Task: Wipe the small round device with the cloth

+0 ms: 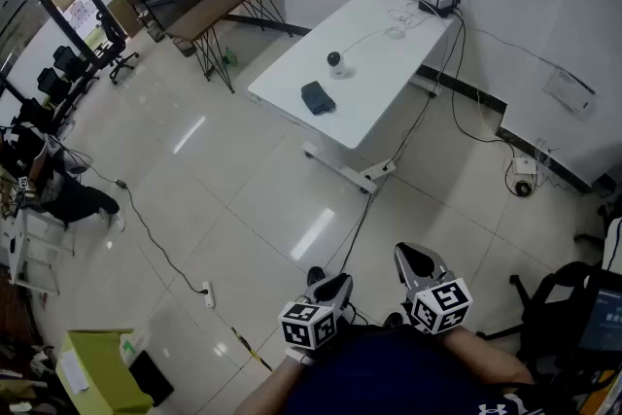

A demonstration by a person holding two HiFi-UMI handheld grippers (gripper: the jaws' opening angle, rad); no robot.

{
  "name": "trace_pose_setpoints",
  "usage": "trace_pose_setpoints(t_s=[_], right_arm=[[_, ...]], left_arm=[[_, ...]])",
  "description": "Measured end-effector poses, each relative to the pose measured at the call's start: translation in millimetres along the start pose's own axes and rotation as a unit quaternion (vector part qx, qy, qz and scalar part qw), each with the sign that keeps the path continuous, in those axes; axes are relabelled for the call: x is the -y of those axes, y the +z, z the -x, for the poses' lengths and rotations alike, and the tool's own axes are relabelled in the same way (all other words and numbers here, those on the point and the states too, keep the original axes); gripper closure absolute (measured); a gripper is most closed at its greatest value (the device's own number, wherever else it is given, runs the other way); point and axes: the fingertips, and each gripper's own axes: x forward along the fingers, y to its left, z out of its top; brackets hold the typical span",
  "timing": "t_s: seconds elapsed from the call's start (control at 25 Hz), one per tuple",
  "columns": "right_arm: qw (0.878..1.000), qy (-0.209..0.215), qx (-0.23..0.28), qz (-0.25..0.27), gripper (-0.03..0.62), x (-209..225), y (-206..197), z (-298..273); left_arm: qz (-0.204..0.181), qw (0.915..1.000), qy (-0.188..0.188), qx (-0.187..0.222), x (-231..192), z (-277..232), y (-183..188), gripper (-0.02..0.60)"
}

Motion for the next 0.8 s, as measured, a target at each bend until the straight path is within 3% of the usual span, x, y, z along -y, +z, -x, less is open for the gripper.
trace_pose_setpoints(t_s=[0.24, 0.6, 0.8], right_arm=[[1.000, -0.029, -0.001, 0.004, 0.576, 7, 11, -76], [0.996, -0.087, 0.000, 0.000, 0.576, -11, 51, -218], [0.993, -0.117, -0.004, 0.013, 0.576, 0, 73, -264]], left_arm=[[0.002, 0.9999, -0.016, 0.003, -69, -27, 50, 0.543], [-0.027, 0.9944, -0.101, -0.012, -177, -64, 164, 0.543], [-0.041, 0.9925, -0.114, -0.017, -227, -96, 214, 0.543]])
